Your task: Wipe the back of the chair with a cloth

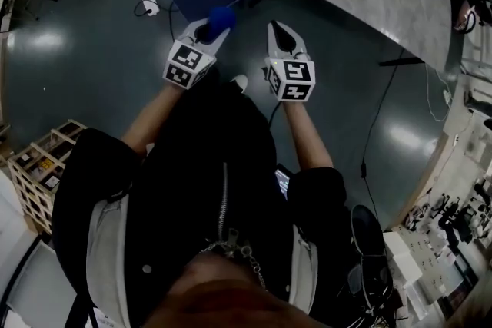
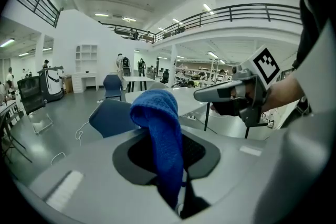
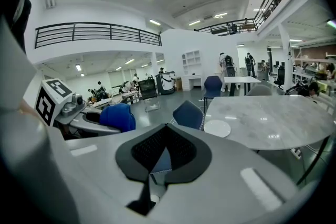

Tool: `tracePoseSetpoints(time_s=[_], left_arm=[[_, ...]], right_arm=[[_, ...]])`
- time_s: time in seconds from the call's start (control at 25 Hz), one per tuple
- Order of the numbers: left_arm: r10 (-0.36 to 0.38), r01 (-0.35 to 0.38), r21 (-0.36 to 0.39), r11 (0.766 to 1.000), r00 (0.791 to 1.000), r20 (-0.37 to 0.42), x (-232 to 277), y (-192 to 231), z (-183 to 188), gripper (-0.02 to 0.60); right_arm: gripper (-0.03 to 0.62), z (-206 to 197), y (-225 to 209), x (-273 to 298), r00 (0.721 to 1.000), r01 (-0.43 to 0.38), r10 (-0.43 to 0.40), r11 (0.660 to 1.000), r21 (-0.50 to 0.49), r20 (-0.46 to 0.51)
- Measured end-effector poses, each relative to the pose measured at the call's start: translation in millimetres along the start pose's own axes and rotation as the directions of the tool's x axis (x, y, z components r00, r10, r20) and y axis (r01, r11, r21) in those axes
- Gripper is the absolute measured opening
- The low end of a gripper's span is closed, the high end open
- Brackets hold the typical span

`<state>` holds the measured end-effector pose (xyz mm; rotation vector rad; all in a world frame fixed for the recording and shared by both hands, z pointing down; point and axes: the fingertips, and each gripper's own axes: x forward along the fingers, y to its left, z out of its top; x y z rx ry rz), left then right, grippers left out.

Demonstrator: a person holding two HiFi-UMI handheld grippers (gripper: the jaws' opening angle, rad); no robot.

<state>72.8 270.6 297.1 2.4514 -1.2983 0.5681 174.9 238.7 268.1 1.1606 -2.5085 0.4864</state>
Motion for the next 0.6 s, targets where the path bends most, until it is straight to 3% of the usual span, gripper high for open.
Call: tracePoseSetpoints(time_s=[0.6], left_arm=[[0.006,-0.006,0.012,1.0,1.0,-0.007,-30.7,-3.9,-13.6,0.086]], right_arm=[[0.002,-7.8,39.1,-5.8,0.999,-0.047,0.047,0.999,-0.012,-0.005]])
